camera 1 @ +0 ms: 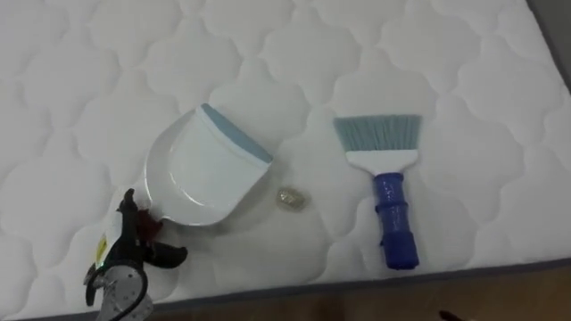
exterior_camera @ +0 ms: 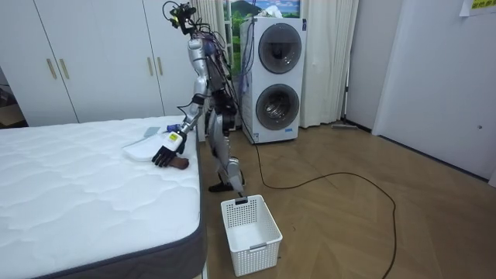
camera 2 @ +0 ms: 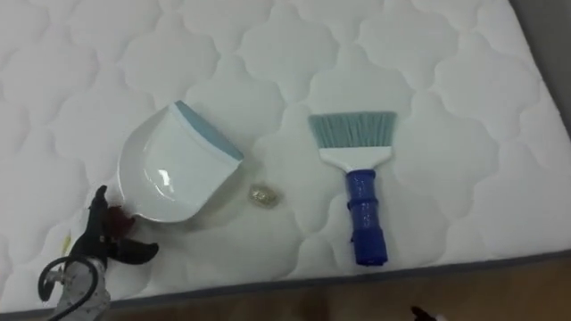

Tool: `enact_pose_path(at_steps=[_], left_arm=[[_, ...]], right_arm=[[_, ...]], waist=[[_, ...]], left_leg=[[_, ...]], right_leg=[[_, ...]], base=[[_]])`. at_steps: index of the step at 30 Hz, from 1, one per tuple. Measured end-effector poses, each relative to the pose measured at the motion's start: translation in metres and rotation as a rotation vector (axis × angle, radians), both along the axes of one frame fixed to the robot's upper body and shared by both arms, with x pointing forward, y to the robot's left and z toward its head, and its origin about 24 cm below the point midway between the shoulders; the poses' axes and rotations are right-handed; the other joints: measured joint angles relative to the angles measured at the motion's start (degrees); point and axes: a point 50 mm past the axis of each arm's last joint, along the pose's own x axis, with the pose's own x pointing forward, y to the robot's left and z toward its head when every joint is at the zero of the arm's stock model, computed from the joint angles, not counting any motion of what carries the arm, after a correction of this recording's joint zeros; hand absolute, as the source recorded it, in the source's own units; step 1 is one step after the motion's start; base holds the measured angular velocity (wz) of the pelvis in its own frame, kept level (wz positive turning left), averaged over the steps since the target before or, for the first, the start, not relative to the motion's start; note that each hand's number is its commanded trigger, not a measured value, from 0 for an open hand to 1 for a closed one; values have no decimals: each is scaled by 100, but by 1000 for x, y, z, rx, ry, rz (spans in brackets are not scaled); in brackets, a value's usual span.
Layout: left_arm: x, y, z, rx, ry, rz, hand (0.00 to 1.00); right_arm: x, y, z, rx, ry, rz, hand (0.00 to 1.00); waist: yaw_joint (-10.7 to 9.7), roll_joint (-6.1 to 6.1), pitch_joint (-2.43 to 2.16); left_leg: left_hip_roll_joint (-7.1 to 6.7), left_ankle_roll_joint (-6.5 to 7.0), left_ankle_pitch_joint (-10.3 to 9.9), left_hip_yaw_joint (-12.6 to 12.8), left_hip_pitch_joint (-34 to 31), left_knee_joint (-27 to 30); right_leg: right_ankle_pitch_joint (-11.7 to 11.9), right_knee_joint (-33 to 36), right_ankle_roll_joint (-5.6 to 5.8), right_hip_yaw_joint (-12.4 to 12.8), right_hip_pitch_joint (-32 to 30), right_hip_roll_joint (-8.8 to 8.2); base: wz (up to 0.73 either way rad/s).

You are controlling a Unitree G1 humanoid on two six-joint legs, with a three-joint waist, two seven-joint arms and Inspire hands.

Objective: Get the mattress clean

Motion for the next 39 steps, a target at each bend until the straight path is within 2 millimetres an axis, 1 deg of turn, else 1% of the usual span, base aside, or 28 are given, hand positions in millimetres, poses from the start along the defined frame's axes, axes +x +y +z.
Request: enact_pose_path(at_steps=[1,2,3,4,6,7,10,12,13,16,17,19,24,27,31,36,37,38,39], left_arm=[[3,1,1,1,11,1,0],[4,2,1,2,12,-1,0],[10,2,5,3,2,-4,0],[17,0,9,2,-16,-17,0],[21,-2,11,2,-22,-33,0],[19,-3,9,1,-9,-43,0],[18,-4,7,-11,3,-51,0],[17,-4,6,-25,16,-52,0],[16,-4,4,-29,31,-56,0],[12,-5,0,-29,66,-68,0],[11,-5,-1,-29,72,-67,0],[7,-3,-4,-28,91,-60,0],[7,-3,-3,-26,90,-57,0],[8,-3,-3,-26,88,-56,0],[6,-1,-4,-21,95,-50,0],[6,0,-4,-19,98,-47,0],[5,0,-4,-18,99,-46,26],[5,0,-4,-18,99,-46,40],[6,0,-4,-18,99,-46,93]], right_arm=[[-1,1,-1,0,9,-6,0],[-2,1,-1,2,17,-4,0],[-3,3,-3,9,28,7,0],[-4,5,-4,17,33,11,0],[-2,6,-3,25,28,13,0],[0,6,-2,30,17,8,0],[1,5,-2,32,19,6,0],[1,5,-2,36,19,1,0],[2,5,-1,39,18,-4,0],[1,4,-2,54,22,-16,0],[1,4,-2,57,23,-16,0],[0,4,-2,61,25,-16,0],[2,4,-1,63,23,-12,0],[3,5,-1,63,21,-8,0],[2,6,-2,64,23,0,0],[4,7,-1,64,19,14,0],[5,8,-1,64,18,18,0],[5,8,-1,65,17,19,0],[5,8,-1,65,16,19,0]], waist=[[-18,22,-3],[-16,22,-2],[-27,20,2],[-43,-9,8],[17,-91,-14],[57,-112,-14],[71,-105,-10],[86,-104,-10],[79,-86,-3],[75,-85,-3],[74,-85,-3],[68,-87,-4],[61,-88,-11],[23,-91,-31],[11,-110,-43],[-33,-116,-46],[-45,-116,-46],[-51,-116,-46],[-58,-116,-46]], left_leg=[[49,-95,38,353,-112,17],[64,-123,73,460,-158,-15],[123,-107,177,657,-290,-192],[150,56,331,820,-355,-315],[104,93,409,958,-312,-325],[67,97,411,1018,-317,-265],[-3,137,424,1063,-345,-181],[-4,155,422,1114,-357,-155],[-1,167,406,1130,-382,-164],[-6,147,425,1131,-396,-154],[-9,140,432,1133,-397,-151],[-4,117,449,1132,-412,-134],[12,93,464,1128,-514,-62],[7,93,464,1129,-551,-51],[-1,102,470,1134,-558,-33],[-3,104,470,1135,-563,43],[-4,104,470,1135,-569,51],[-5,104,470,1135,-571,55],[-5,104,470,1135,-578,68]], right_leg=[[-6,17,-14,17,7,-6],[-6,16,-14,71,14,0],[-7,18,-12,187,22,10],[-18,40,7,252,10,12],[-27,36,31,213,8,-34],[-28,27,37,149,24,-39],[-14,4,81,71,59,-123],[-25,26,95,93,65,-152],[-30,29,95,91,65,-159],[-15,42,111,94,55,-155],[-9,42,107,94,55,-156],[29,43,45,85,51,-153],[23,128,-8,62,-45,-157],[19,140,-3,64,-81,-164],[12,141,9,73,-84,-169],[-6,140,29,82,-86,-172],[-8,140,33,86,-86,-172],[-10,141,36,89,-86,-172],[-14,140,41,100,-87,-168]], base=[[34],[38],[46],[44],[7],[-13],[-5],[0],[4],[3],[0],[0],[1],[3],[-1],[1],[4],[0],[3]])
